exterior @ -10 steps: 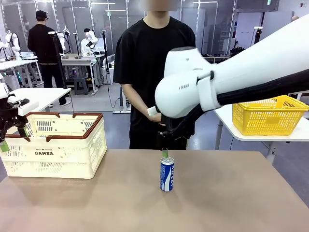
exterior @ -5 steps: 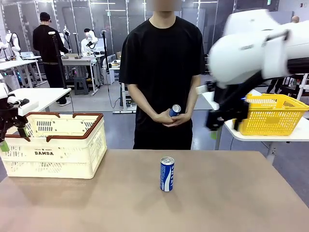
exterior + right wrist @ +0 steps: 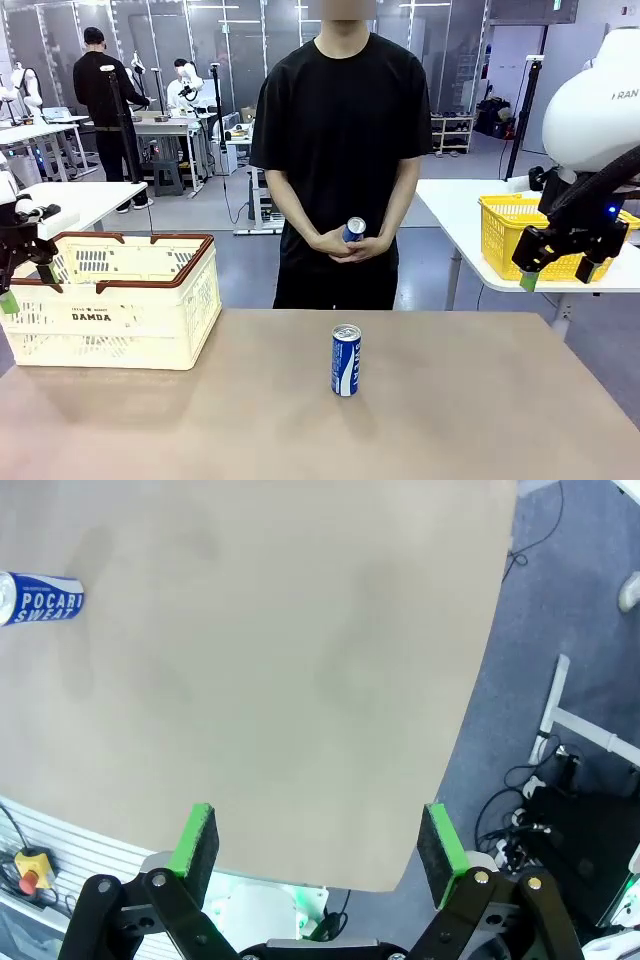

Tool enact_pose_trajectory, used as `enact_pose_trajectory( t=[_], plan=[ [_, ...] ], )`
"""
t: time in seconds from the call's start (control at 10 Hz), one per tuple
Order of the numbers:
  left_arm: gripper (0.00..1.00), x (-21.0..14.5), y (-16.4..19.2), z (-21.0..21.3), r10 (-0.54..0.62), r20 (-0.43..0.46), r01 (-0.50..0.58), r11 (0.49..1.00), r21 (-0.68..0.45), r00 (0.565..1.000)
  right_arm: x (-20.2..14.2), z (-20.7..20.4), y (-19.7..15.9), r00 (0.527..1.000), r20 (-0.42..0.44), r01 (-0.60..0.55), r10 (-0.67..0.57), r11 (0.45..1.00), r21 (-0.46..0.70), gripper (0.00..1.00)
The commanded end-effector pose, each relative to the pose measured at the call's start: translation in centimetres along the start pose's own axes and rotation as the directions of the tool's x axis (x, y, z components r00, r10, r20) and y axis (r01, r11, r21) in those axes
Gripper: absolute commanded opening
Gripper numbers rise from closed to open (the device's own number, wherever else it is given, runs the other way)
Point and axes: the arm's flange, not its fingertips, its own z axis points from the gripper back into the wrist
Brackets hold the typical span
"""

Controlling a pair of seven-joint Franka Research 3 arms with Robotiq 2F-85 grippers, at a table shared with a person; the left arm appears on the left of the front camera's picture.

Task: Place the drinks into the Shopping basket.
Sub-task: Pick up one drink and place it into the Shopping basket.

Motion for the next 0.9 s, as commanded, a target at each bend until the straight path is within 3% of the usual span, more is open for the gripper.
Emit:
enact_pose_trajectory(
  t=[0.0,0.1,0.2,0.3,0.8],
  plan=[
    [1.00,0.0,-0.3,0.2,-0.001,-0.007,0.001,1.000,-0.008,1.000,-0.5,-0.8,0.1,0.999,0.036,0.003,-0.004,1.000,0.026,1.00],
    [1.00,0.0,-0.3,0.2,-0.001,-0.007,0.001,1.000,-0.008,1.000,-0.3,-1.1,-0.4,0.999,0.047,0.027,-0.028,0.999,0.029,1.00],
    [1.00,0.0,0.0,0.0,0.000,0.000,0.000,1.000,0.000,1.000,-0.1,-0.4,0.0,1.000,0.004,0.004,-0.004,1.000,0.006,1.00],
    [1.00,0.5,-0.1,0.5,-0.055,0.018,0.054,0.997,0.055,0.998,-0.1,-0.4,0.0,1.000,0.004,0.004,-0.004,1.000,0.006,1.00],
    [1.00,14.3,0.6,1.6,-0.199,0.124,0.190,0.978,0.084,0.972,-0.1,-0.4,0.0,1.000,0.004,0.004,-0.004,1.000,0.006,1.00]
  ],
)
